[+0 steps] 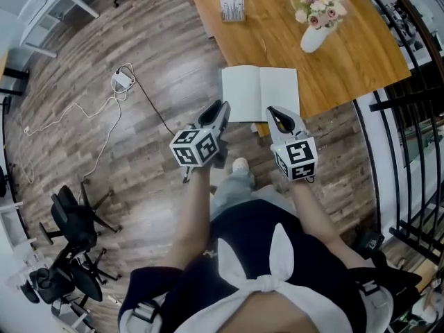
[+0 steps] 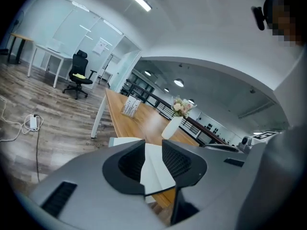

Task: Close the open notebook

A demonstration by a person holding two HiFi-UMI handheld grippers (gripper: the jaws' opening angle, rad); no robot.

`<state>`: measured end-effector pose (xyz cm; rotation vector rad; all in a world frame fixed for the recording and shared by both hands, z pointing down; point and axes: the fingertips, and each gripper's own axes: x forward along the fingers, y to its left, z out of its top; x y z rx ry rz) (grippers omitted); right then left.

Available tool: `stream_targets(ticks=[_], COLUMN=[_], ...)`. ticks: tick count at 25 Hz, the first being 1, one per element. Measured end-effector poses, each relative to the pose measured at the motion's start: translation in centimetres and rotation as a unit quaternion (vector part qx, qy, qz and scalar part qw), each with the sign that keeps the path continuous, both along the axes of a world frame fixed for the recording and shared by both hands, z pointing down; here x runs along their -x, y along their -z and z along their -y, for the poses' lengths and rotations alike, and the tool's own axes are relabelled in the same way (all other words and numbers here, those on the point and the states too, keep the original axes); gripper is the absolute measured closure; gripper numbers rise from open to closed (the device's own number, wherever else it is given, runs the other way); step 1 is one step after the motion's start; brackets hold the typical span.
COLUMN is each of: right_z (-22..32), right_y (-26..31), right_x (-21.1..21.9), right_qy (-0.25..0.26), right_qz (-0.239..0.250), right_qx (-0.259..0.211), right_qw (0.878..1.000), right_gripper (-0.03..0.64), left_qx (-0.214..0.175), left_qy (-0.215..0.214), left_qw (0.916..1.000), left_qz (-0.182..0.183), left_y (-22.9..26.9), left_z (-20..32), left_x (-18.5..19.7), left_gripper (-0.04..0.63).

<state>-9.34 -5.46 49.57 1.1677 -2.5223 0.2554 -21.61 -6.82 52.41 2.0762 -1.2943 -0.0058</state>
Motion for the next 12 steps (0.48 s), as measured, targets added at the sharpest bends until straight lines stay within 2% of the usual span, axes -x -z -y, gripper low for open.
stream_targets(ticks=[5,12], right_z=[0.9,2.3], right_y=[-0.9,-1.8], right_x=[0.8,1.3], right_qy=[-0.005,-0.012], right_qz=[-0.006,-0.01], right_qx=[0.011,0.02], right_qw=[1.0,1.0], right_gripper=[0.618,0.62], left_qx=[0.029,0.048], left_qy=[-0.022,-0.025], left_qw=[0.9993,0.9985], left_qz=[-0.01,-0.001], left_y=[-1.8,-3.8], left_z=[1.0,2.3], left_x=[0.3,1.4], left_gripper=[0.424,0.405])
